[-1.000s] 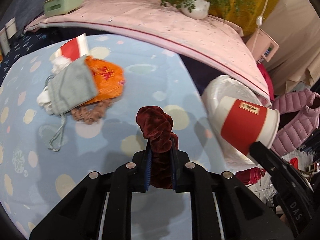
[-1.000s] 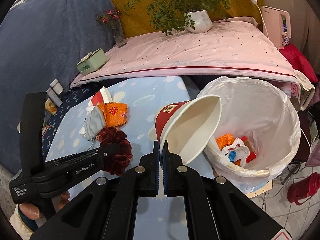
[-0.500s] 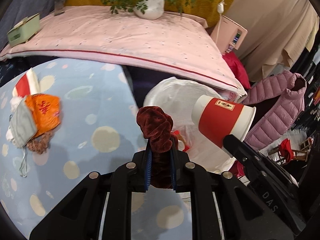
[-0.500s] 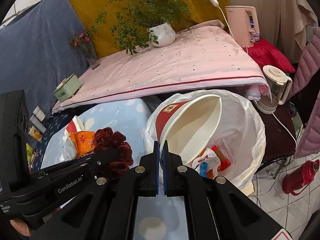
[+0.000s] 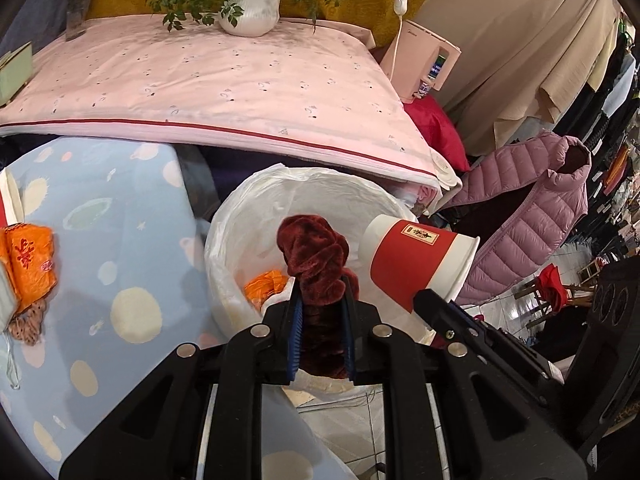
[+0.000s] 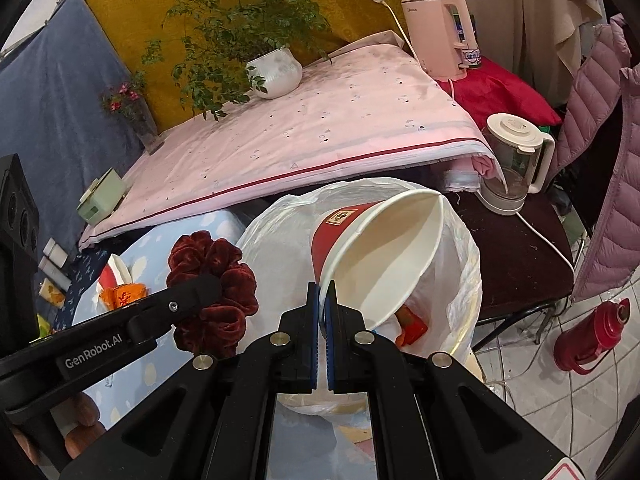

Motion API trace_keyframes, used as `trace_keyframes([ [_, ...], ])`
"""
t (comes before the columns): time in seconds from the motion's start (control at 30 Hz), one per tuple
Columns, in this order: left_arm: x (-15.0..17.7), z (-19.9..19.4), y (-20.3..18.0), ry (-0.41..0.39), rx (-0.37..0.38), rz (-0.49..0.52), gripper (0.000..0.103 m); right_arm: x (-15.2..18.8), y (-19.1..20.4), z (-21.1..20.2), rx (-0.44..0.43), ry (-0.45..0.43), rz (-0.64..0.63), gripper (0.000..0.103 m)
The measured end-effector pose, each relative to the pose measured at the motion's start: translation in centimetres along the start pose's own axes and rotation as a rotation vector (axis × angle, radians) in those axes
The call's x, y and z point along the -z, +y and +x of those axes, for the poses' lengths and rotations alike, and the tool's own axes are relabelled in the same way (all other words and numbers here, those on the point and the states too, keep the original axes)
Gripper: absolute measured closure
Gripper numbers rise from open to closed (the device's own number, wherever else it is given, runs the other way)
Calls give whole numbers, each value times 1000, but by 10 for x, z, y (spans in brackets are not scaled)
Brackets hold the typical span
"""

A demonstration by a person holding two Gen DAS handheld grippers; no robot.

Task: Collect trash
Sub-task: 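Open both grippers to drop the cup and scrunchie into the bin, then move both grippers back over the grey pouch and orange bag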

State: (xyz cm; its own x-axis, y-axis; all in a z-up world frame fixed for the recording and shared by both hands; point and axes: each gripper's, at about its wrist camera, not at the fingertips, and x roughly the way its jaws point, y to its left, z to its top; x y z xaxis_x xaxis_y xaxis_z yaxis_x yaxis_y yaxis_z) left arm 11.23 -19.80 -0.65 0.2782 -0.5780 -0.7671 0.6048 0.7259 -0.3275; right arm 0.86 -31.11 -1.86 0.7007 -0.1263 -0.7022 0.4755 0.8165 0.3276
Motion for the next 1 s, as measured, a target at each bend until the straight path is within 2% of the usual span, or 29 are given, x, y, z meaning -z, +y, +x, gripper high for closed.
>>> trace_keyframes([
  [0.03, -1, 1, 0, -1, 8, -1, 82, -1, -1, 1, 1, -3, 2, 99],
  [0.1, -2, 1, 1, -6, -3, -13, 48, -3, 0, 2, 2, -14, -1, 98],
  [0.13, -2, -1, 3, -28, -26, -24, 43, -3, 1, 2, 6, -20, -2, 94],
  [0.17, -2, -3, 4, -43, -39, -28, 42, -4, 2, 2, 6, -20, -5, 91],
  [0.6, 6, -15, 30, -58, -129, -64, 42, 1, 18, 2, -5, -14, -33, 81],
  [0.67, 8, -19, 33, -63, -141, -66, 42, 2, 23, 1, -7, -15, -41, 75],
  [1.0, 15, -32, 54, -77, -168, -103, 42, 7, 50, -1, -23, -8, -95, 73],
])
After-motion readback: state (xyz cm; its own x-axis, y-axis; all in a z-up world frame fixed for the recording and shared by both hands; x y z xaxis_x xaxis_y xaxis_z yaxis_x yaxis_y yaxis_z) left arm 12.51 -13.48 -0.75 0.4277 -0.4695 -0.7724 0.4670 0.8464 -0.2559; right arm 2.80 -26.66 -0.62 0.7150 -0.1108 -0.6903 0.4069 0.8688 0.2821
